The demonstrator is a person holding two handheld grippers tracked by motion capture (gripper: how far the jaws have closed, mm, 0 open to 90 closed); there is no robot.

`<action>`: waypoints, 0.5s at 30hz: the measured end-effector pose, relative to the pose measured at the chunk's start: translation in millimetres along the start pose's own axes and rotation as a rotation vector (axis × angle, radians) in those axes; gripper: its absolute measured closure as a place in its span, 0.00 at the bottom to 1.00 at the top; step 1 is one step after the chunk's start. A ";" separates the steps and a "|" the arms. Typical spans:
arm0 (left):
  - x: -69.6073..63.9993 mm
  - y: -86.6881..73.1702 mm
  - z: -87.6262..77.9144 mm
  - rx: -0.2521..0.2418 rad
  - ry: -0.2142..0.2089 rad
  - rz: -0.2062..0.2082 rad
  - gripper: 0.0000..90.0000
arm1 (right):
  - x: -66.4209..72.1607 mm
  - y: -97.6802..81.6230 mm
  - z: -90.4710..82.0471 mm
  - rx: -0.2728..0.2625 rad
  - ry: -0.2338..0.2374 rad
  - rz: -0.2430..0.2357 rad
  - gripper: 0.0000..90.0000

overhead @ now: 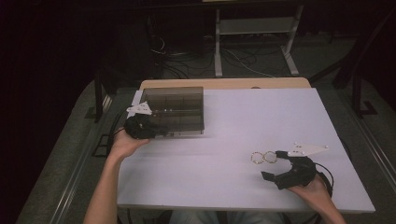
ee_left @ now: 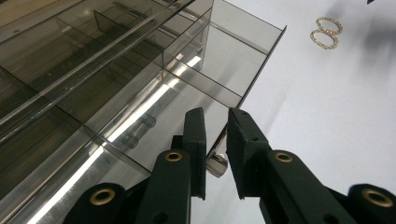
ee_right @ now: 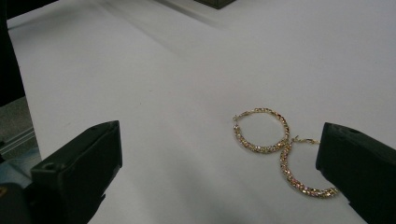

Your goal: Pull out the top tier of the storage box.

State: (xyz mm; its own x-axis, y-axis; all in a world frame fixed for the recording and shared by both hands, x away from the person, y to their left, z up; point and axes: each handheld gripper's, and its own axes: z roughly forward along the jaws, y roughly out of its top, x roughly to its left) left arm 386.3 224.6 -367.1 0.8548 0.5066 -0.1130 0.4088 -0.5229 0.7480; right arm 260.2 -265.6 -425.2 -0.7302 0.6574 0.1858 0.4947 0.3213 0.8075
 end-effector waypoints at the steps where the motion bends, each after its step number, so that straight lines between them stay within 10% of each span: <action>1: -0.7 -0.7 -0.1 -0.003 0.001 -0.007 0.85 | 0.1 0.0 0.1 0.000 -0.001 0.001 0.00; 15: -3.7 -4.9 -3.3 -0.001 -0.007 -0.009 0.85 | 0.0 -0.2 0.2 0.003 -0.002 0.002 0.00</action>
State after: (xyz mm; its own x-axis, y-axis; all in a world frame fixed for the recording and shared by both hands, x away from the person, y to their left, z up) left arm 380.1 227.6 -368.2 0.8532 0.5066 -0.1242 0.4163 -0.5179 0.7473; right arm 260.3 -265.5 -425.5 -0.7280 0.6598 0.1864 0.4976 0.3215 0.8056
